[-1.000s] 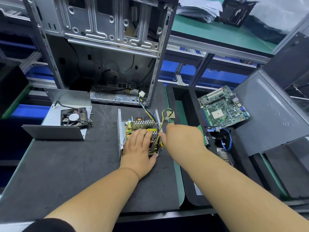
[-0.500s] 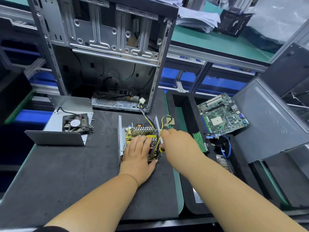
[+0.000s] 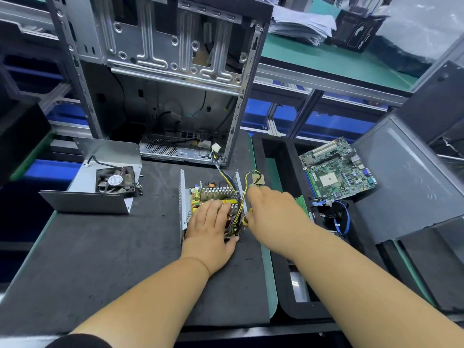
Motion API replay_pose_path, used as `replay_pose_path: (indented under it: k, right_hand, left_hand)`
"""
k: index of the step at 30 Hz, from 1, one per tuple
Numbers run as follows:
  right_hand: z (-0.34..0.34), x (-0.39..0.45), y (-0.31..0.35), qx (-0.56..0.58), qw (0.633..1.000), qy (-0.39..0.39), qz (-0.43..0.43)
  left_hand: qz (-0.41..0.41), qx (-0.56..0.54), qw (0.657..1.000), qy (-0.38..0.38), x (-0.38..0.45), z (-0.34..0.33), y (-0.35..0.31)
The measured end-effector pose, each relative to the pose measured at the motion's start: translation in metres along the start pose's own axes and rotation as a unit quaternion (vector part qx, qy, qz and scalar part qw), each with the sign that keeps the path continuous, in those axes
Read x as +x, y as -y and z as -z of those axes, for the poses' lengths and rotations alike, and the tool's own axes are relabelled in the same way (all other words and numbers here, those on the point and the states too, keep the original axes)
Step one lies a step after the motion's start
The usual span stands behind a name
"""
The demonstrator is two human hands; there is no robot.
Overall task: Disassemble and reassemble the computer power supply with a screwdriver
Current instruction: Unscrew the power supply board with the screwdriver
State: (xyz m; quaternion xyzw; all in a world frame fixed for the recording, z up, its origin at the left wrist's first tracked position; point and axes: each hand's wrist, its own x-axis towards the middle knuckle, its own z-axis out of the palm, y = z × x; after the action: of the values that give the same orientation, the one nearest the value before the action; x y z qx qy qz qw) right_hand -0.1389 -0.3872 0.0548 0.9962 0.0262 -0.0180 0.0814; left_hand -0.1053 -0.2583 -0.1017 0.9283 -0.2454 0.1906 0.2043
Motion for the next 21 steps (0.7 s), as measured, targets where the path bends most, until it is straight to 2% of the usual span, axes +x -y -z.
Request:
replay_pose_path:
  k: [2,4,11,17,21]
  right_hand:
    - [0.002,-0.001,-0.001,0.011,0.999,0.012,0.039]
    - [0.003,0.0,-0.001,0.042,0.998,0.028,0.039]
    - [-0.008,-0.001,0.008,0.05,0.998,0.018,-0.017]
    - [-0.012,-0.005,0.006,0.029,0.992,0.02,-0.122]
    - [-0.011,-0.001,0.004,0.0,0.991,0.05,-0.121]
  left_hand:
    - [-0.005,-0.006,1.0,-0.005,0.001,0.0,0.0]
    - [-0.007,-0.007,1.0,-0.007,0.001,-0.001,0.0]
    - [-0.005,-0.007,1.0,-0.01,0.0,-0.002,0.0]
    - [-0.003,-0.009,1.0,-0.003,0.0,0.0,-0.001]
    - [0.0,-0.011,1.0,-0.002,0.0,-0.001,-0.001]
